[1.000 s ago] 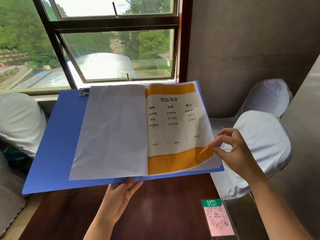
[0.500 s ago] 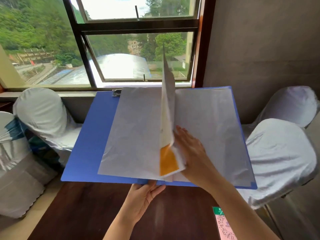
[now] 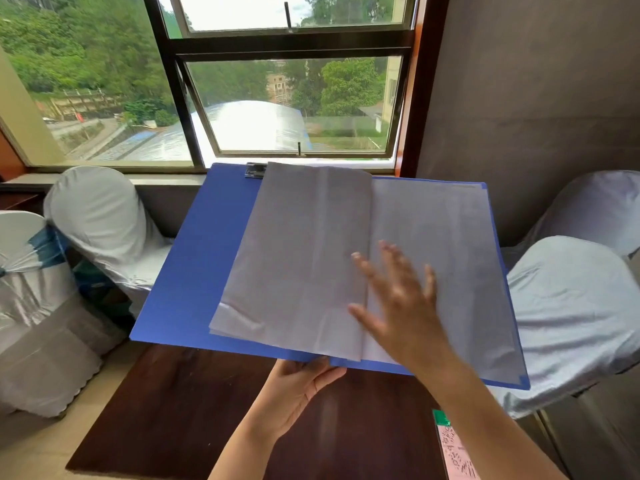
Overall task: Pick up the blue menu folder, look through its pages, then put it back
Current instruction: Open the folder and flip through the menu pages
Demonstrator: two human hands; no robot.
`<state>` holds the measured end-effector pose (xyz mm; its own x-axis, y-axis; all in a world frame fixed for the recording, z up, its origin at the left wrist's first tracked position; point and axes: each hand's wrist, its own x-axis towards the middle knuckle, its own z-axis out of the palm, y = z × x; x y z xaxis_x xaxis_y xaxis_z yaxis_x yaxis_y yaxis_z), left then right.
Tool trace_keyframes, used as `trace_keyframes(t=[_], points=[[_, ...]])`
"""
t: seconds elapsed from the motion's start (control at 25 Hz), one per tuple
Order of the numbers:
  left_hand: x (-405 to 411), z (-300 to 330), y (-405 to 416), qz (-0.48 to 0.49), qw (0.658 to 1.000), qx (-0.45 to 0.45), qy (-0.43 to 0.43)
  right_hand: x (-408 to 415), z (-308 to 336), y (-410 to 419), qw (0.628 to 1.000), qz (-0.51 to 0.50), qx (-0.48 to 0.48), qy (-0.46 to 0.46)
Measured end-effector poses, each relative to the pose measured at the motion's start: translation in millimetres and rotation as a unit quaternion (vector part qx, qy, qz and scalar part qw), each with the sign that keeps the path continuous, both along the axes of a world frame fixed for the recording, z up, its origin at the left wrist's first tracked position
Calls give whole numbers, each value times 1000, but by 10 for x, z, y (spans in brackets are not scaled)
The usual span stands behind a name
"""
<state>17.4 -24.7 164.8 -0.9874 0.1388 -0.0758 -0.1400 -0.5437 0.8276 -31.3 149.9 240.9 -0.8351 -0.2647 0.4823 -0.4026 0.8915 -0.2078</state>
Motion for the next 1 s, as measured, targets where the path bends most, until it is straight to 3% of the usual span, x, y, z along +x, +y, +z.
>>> trace_keyframes(t=[0.08,0.12,0.2,0.24,0.28,0.32,0.36,0.72,0.88,1.0], points=[[-12,-29,-53,5,1000,4,2,21,24,400,992,-102,-49,62],[-16,-40,-83,8,1000,9,2,47,27,647,984,-158,-64,47],[-39,-67,-143,13,1000,17,2,115,37,1116,963,-195,-151,-106],[-55,-83,-170,14,1000,19,3,160,42,1285,935,-138,-240,-222],[-73,-94,-192,16,1000,19,3,204,42,1406,882,-38,-341,-324],[-92,-104,-213,19,1000,19,1,233,30,1501,832,48,-407,-373],[-117,-111,-221,22,1000,20,-2,251,11,1576,812,98,-428,-384],[-167,-91,-221,45,998,44,-1,193,-71,1612,853,116,-421,-287],[-152,-101,-221,43,998,38,-7,163,-115,1531,871,74,-424,-237],[-149,-110,-235,38,999,30,-7,146,-143,1481,905,35,-378,-193]])
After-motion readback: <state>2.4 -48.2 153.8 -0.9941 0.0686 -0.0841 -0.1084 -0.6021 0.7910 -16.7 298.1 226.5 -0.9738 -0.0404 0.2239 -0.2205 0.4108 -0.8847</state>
